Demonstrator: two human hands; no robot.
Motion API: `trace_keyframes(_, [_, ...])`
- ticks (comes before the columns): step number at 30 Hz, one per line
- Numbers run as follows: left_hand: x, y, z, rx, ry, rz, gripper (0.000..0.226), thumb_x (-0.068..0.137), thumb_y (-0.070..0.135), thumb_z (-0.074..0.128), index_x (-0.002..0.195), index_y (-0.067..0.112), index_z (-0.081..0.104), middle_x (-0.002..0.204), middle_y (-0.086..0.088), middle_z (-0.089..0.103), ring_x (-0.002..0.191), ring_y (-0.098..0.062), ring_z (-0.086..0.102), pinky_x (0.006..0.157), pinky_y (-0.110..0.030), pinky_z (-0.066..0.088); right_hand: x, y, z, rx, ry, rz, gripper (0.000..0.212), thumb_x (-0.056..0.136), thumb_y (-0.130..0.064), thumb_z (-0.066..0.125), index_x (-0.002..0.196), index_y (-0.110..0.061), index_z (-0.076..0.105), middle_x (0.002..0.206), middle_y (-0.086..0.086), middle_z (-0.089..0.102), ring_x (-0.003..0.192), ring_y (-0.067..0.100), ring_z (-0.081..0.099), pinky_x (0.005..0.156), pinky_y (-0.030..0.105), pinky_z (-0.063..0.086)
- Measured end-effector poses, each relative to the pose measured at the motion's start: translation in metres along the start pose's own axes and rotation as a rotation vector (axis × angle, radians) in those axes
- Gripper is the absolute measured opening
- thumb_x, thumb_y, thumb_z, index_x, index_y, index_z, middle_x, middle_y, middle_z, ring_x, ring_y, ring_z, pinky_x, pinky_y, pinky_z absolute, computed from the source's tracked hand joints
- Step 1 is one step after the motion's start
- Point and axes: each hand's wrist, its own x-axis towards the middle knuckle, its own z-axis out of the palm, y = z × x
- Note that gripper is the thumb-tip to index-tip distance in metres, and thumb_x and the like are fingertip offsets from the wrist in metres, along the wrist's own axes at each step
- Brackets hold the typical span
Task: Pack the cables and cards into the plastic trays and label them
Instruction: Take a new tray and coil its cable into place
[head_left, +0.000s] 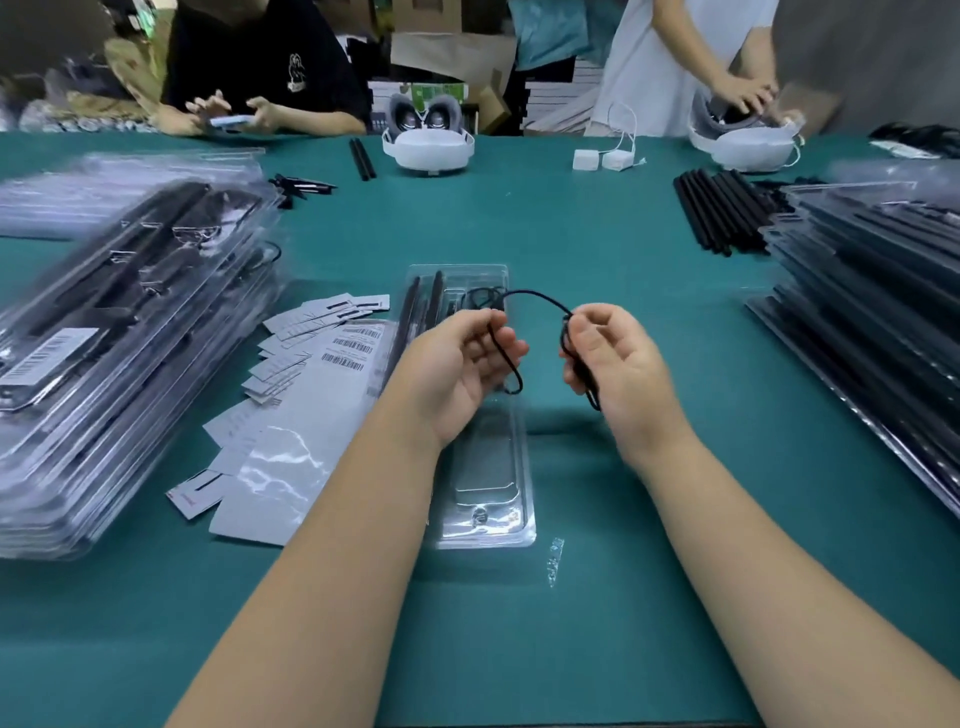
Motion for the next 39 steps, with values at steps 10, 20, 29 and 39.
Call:
trace_keyframes(10, [0.005,-0.005,0.006,0.029,-0.056,0.003,0.018,0.100,0.026,0.044,0.101,0.008,0.047,0.092,-0.011,0.073,0.075,-0.021,0.071,0.075,-0.033,0.058,-0.005,0.011,0.018,-0.670,-0.064,-0.203,0.019,0.092,-0.032,0.060,0.083,-0.022,0.074,0.061,-0.017,0.060,0.063,0.009,0.055,0.065,0.028,0.045])
trace_keyframes(20, [0.007,0.001,-0.005,-0.385,0.075,-0.099,0.031,0.102,0.009,0.031,0.072,0.013,0.036,0.045,0.004,0.035,0.037,-0.011,0.038,0.072,-0.037,0.047,0.002,-0.010,-0.020,-0.896,-0.438,0.176,0.034,0.064,-0.057,0.074,0.089,-0.036,0.065,0.088,-0.017,0.066,0.084,-0.003,0.060,0.078,0.018,0.046])
trace_keyframes(29, [-0.001,-0.012,0.014,0.399,0.070,0.186,0.012,0.096,0.011,0.046,0.088,0.018,0.047,0.068,-0.001,0.045,0.039,-0.008,0.035,0.055,-0.028,0.040,0.006,-0.006,-0.020,-0.981,-0.177,-0.083,0.016,0.086,-0.013,0.066,0.097,-0.021,0.074,0.089,-0.007,0.067,0.085,0.008,0.055,0.070,0.012,0.034])
trace_keyframes(39, [-0.007,-0.024,0.017,0.767,0.004,0.328,0.034,0.089,0.036,0.064,0.114,0.021,0.046,0.093,0.004,0.056,0.078,-0.007,0.056,0.074,-0.023,0.047,-0.004,-0.013,0.001,-0.731,0.184,-0.479,0.016,0.079,-0.008,0.066,0.091,-0.014,0.076,0.086,-0.012,0.065,0.080,0.008,0.060,0.095,0.018,0.036])
